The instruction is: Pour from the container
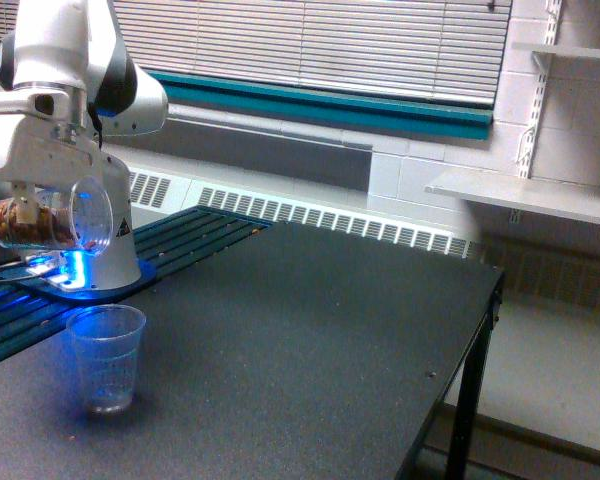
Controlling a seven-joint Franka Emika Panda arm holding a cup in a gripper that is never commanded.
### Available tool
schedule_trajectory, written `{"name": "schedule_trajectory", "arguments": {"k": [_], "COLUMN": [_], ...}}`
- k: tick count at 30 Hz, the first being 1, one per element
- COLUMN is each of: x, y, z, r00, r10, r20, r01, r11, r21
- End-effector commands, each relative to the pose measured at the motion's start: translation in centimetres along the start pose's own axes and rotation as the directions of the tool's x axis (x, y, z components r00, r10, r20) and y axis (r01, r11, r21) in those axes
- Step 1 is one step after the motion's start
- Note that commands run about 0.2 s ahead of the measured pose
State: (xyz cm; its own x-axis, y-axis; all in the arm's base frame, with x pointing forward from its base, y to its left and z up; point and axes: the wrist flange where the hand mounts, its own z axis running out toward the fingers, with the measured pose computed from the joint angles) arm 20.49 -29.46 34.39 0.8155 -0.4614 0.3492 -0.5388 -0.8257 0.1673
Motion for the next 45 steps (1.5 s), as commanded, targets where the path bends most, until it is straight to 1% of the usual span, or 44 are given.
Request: {"name": "schedule_trajectory", "arguments": {"k": [1,19,30,40,45], "x": [-0.4,-0.2,0.1,0.2,0.3], "y": [-0.2,-0.5,-0.3,-0.5,-0.7], "z": [0.5,1.2,1.6,2.0,2.1], "r00": [1.0,0.999,0.998,0.997,0.995], "r10": [0.014,-0.031,-0.06,-0.078,-0.101], "r20": [0.005,0.007,0.013,0.016,0.021], "r01": [-0.014,0.032,0.06,0.079,0.103], "r11": [1.0,0.998,0.994,0.991,0.988], "r21": [-0.008,-0.055,-0.094,-0.111,-0.119]}}
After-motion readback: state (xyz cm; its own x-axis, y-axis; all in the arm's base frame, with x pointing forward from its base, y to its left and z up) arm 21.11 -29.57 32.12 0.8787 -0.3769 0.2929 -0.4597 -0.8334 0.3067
